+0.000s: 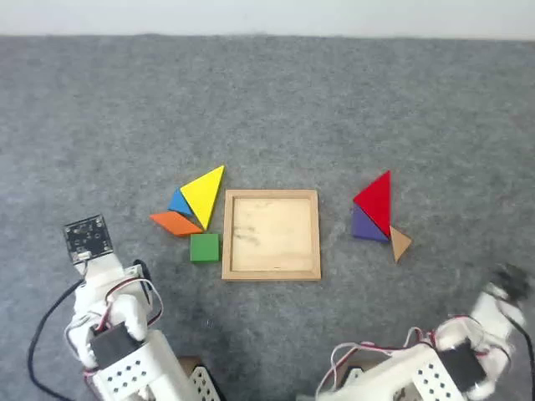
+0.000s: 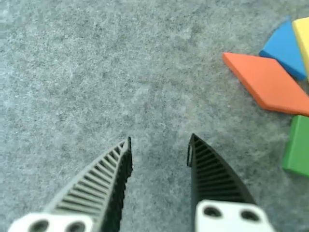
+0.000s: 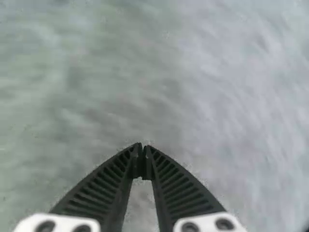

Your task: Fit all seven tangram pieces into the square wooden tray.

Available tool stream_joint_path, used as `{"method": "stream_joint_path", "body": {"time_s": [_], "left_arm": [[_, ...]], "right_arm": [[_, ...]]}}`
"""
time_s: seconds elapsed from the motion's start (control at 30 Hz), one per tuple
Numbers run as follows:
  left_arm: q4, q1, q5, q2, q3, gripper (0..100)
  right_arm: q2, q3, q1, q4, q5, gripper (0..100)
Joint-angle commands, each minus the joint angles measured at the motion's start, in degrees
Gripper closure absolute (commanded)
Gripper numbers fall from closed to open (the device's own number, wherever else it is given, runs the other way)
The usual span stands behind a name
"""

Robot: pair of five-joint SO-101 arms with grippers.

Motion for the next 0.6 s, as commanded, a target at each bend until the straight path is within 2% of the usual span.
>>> {"method": "stream_joint_path", "body": {"time_s": [0.0,0.17,0.27,0.37,0.57], "left_arm": [[0.4,8.3,0.6,-0.6,-0.8,82],[0.1,9.0,0.6,-0.6,-0.8,82],[-0.2,9.0,0.4,-0.7,-0.9,82],[-4.0,9.6,0.4,-0.7,-0.8,82],[-12.7,9.8,0.3,-0.7,-1.3,82]], "right_arm": [[-0.6,0.7,-32.7,0.1,0.2,99.0],[-0.7,0.7,-50.0,-0.8,0.2,98.9],[-0.7,0.7,-57.4,-4.4,0.2,98.9],[-0.7,0.7,-62.5,-8.7,0.2,98.9],[-0.7,0.7,-67.0,-14.1,0.2,98.9]]}}
